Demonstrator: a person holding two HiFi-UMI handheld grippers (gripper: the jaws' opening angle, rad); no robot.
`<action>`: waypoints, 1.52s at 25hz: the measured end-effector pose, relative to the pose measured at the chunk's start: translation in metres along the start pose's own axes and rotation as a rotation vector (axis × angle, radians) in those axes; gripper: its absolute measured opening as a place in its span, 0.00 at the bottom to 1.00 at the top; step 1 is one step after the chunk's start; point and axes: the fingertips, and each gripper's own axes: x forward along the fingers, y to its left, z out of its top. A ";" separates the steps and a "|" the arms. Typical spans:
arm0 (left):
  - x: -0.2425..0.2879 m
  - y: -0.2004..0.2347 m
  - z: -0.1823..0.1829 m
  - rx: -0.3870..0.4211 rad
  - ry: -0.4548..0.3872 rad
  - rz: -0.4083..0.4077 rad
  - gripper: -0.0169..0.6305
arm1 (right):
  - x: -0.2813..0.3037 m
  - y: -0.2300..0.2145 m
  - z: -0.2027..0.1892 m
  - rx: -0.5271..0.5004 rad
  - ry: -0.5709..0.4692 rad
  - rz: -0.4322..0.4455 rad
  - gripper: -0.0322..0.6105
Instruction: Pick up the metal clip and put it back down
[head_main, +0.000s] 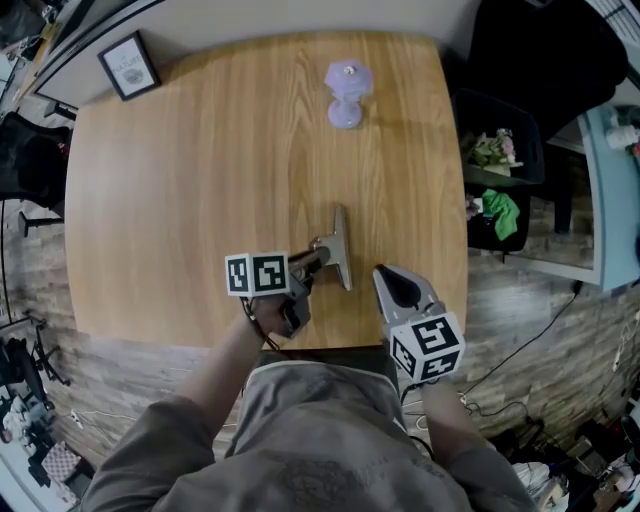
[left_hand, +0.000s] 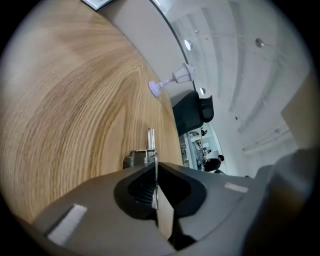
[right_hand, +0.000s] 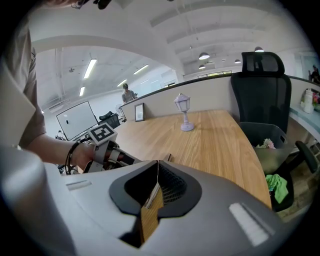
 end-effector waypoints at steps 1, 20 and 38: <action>-0.003 -0.001 -0.001 -0.006 -0.003 -0.005 0.03 | -0.002 0.001 0.003 0.000 -0.008 -0.003 0.07; -0.115 -0.097 0.038 0.053 -0.153 -0.158 0.03 | -0.041 0.059 0.077 -0.070 -0.117 -0.004 0.07; -0.211 -0.162 0.039 0.133 -0.230 -0.250 0.03 | -0.092 0.126 0.150 -0.214 -0.239 0.011 0.07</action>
